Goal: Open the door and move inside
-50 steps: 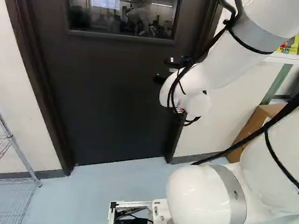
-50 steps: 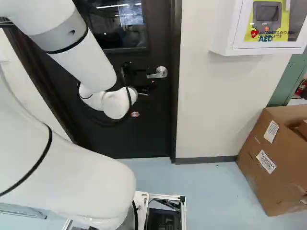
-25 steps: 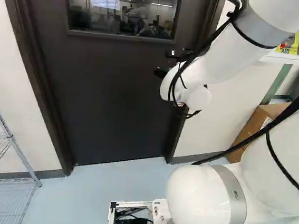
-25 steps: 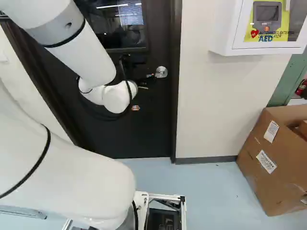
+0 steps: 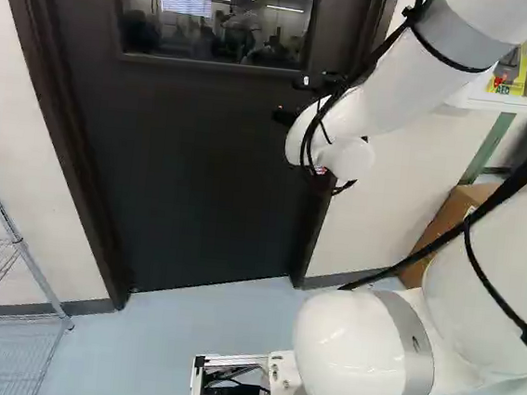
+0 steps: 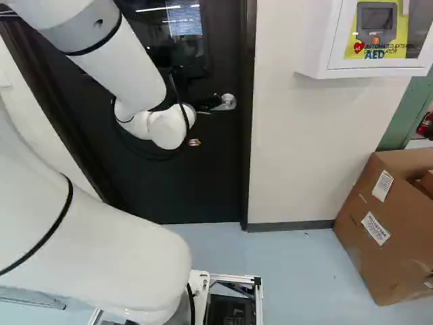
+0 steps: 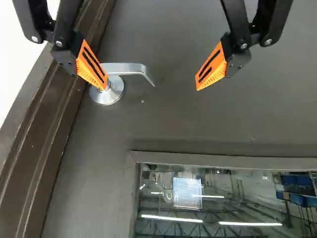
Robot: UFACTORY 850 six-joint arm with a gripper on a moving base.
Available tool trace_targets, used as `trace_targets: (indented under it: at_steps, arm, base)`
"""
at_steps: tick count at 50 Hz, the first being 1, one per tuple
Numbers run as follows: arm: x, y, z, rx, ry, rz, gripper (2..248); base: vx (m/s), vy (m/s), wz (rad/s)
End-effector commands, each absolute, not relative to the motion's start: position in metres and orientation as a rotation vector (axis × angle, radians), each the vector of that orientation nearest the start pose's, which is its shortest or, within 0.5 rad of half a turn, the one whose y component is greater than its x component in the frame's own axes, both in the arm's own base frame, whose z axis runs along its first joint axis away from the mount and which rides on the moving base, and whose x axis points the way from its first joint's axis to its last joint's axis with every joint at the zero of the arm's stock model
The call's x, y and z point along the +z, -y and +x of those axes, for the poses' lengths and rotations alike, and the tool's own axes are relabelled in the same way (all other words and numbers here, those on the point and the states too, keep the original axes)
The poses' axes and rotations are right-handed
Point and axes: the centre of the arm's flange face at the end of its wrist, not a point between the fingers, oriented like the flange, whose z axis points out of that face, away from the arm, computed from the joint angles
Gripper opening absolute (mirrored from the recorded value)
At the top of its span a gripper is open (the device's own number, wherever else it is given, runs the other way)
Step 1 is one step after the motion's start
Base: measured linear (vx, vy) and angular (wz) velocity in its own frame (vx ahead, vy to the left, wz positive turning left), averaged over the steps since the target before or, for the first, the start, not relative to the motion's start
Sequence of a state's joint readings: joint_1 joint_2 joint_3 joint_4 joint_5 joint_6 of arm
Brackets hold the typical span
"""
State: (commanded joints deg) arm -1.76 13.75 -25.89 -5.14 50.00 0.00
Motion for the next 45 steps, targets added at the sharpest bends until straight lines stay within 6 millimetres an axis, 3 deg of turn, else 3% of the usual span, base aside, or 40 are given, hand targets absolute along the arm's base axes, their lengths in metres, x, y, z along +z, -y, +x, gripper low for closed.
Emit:
trace_targets:
  at_steps: [31,45]
  arm:
    - [0.515,0.011,0.413,-2.223,0.158,-2.244,247]
    - [0.505,0.011,0.424,-2.192,0.157,-2.271,247]
  base:
    - [0.0,0.0,0.0]
    - [0.0,0.0,0.0]
